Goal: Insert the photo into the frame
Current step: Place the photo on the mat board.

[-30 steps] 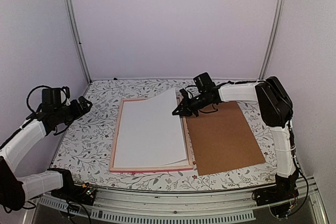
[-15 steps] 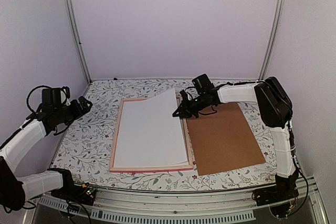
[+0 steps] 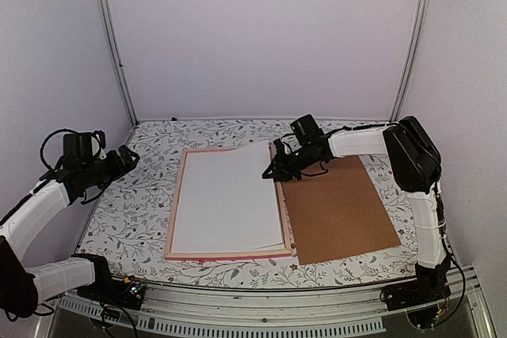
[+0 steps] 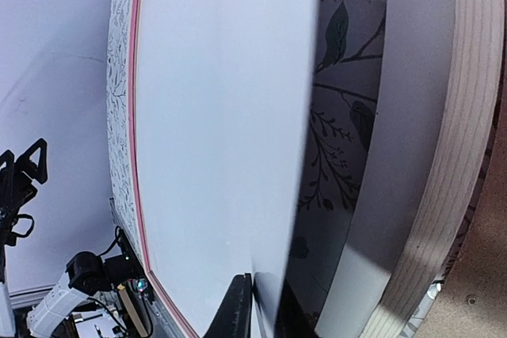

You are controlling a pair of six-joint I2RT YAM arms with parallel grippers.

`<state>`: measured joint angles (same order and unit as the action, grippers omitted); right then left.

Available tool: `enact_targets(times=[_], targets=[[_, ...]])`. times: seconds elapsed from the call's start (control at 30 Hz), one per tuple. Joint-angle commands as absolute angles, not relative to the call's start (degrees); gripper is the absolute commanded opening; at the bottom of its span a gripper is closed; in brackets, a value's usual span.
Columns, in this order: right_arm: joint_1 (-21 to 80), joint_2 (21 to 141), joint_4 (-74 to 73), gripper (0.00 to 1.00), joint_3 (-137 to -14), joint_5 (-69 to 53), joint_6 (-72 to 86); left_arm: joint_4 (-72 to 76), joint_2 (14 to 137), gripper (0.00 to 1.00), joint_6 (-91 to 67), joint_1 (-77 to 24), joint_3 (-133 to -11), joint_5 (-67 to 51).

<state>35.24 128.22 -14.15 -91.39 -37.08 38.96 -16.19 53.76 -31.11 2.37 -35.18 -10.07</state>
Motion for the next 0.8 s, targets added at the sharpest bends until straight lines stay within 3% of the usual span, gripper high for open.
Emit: enact_targets(times=[0.0,0.37,0.77], targets=[[35.49,126.06,-13.85,0.16,-90.54,-35.53,38.68,-15.57,53.35,0.99,-30.78,1.99,-34.69,-10.6],[35.51,125.18,-15.75,0.37,-91.16,-33.65,37.81,-15.61,52.54,1.0,-30.81,1.75,-34.3,-10.71],[34.72,120.4,-24.76,0.62,-92.15,-20.26,32.5,-15.93,50.57,1.0,-30.52,1.04,-34.17,-12.7]])
